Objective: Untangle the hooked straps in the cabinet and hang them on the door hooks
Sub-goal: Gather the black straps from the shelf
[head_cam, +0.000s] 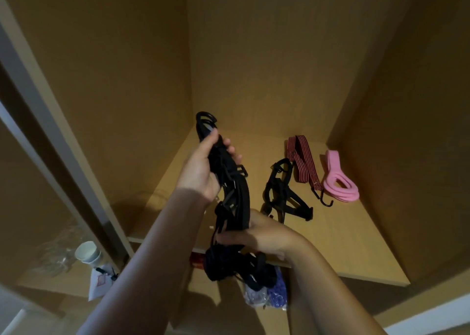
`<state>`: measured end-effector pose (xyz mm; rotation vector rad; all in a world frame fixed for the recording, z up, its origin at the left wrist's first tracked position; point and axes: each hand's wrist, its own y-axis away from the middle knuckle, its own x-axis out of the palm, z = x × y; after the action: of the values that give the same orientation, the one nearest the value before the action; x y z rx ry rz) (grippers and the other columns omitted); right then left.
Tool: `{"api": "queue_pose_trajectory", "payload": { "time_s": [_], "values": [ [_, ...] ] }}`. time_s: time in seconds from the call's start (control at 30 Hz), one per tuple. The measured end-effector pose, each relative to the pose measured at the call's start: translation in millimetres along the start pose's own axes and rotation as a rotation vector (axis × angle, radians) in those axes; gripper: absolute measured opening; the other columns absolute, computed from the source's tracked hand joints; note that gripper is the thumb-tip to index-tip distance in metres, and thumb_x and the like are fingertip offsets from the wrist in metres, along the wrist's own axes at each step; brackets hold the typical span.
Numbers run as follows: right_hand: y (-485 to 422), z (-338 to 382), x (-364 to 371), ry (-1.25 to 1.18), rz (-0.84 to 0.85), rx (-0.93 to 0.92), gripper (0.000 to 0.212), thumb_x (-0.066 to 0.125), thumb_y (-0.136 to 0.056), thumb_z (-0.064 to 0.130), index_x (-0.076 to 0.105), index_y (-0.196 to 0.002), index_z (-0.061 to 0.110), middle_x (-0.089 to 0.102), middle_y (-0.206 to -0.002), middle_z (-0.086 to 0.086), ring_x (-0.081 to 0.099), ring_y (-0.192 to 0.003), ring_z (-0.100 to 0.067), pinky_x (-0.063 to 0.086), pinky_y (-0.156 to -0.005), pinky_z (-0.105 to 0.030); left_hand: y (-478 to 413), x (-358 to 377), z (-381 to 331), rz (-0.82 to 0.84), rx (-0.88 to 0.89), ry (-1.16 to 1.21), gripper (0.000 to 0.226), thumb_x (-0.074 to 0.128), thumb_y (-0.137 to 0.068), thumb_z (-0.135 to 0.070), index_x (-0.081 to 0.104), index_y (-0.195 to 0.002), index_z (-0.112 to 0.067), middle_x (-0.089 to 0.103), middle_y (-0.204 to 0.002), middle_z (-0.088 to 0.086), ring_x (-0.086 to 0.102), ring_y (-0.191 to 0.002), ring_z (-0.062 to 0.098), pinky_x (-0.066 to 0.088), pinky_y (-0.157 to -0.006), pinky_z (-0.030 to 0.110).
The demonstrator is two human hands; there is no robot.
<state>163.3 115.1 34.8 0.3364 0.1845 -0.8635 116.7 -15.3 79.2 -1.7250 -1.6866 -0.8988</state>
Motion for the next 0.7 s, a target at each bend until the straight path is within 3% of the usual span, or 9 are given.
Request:
{"api": "queue_pose_trajectory", "payload": {
  "time_s": [0.07, 0.13, 0.23, 0.3, 0.47, 0.6, 0.7],
  "values": [
    [3.0, -5.3, 0.9, -0.046, -0.1, -0.006, 0.009, 0.066, -0.084, 0.023, 0.062, -0.089, 0.017, 0.064, -0.087, 0.007, 0.062, -0.087, -0.007, 0.047, -0.08, -0.021, -5.9, -3.8, -3.9, 0.002, -0.016, 0.042, 0.019, 0.054, -0.09, -0.031, 0.052, -0.09, -0.012, 0.057, -0.07, -0.003, 0.059, -0.054, 0.006, 0.055, -0.06, 0.025],
    [5.5, -4.8, 0.4, -0.186, -0.215, -0.046, 0.009, 0.061, -0.087, 0.018, 0.063, -0.093, 0.023, 0.065, -0.088, 0.014, 0.061, -0.085, 0.006, 0.045, -0.075, -0.008, -9.1, -6.7, -1.0, -0.007, -0.033, 0.032, 0.02, 0.054, -0.09, -0.032, 0.053, -0.091, -0.012, 0.058, -0.069, -0.003, 0.059, -0.054, 0.005, 0.055, -0.06, 0.025],
    [5.2, -3.7, -2.0, -0.241, -0.202, -0.088, 0.019, 0.056, -0.09, 0.012, 0.058, -0.096, 0.03, 0.063, -0.09, 0.016, 0.059, -0.078, 0.017, 0.042, -0.067, -0.001, -8.8, -7.6, 11.2, -0.037, -0.101, 0.063, 0.022, 0.053, -0.091, -0.033, 0.055, -0.088, -0.012, 0.058, -0.064, -0.004, 0.059, -0.051, 0.005, 0.056, -0.059, 0.024],
    [3.2, -2.0, 2.0, -0.244, -0.142, -0.082, 0.021, 0.059, -0.088, 0.013, 0.056, -0.102, 0.028, 0.064, -0.094, 0.012, 0.061, -0.084, 0.012, 0.044, -0.071, -0.005, -8.7, -5.3, 15.4, -0.055, -0.155, 0.176, 0.024, 0.053, -0.09, -0.034, 0.055, -0.089, -0.01, 0.058, -0.061, -0.003, 0.059, -0.049, 0.006, 0.057, -0.06, 0.024],
    [-3.3, -22.4, 24.9, -0.306, -0.028, 0.051, 0.051, 0.072, -0.072, 0.021, 0.053, -0.119, 0.013, 0.06, -0.116, -0.014, 0.059, -0.109, -0.026, 0.045, -0.098, -0.042, -15.2, 0.6, 9.1, -0.15, -0.113, 0.462, 0.038, 0.053, -0.092, -0.027, 0.048, -0.122, -0.006, 0.056, -0.06, 0.003, 0.057, -0.042, 0.01, 0.058, -0.056, 0.029],
    [-5.8, -31.7, 32.9, -0.417, -0.11, 0.038, 0.057, 0.08, -0.063, 0.022, 0.056, -0.114, 0.016, 0.063, -0.115, -0.016, 0.061, -0.107, -0.031, 0.047, -0.097, -0.045, -17.1, -6.8, 12.4, -0.174, -0.108, 0.513, 0.044, 0.053, -0.092, -0.026, 0.044, -0.13, -0.005, 0.054, -0.062, 0.004, 0.056, -0.04, 0.011, 0.057, -0.052, 0.03],
    [-10.9, -29.4, 28.9, -0.486, -0.238, -0.052, 0.035, 0.076, -0.07, 0.01, 0.063, -0.101, 0.021, 0.069, -0.096, -0.01, 0.067, -0.09, -0.028, 0.055, -0.082, -0.039, -20.2, -16.7, 18.3, -0.192, -0.125, 0.51, 0.033, 0.05, -0.094, -0.026, 0.047, -0.119, -0.006, 0.055, -0.056, 0.004, 0.056, -0.041, 0.011, 0.056, -0.05, 0.031]
  ]
}}
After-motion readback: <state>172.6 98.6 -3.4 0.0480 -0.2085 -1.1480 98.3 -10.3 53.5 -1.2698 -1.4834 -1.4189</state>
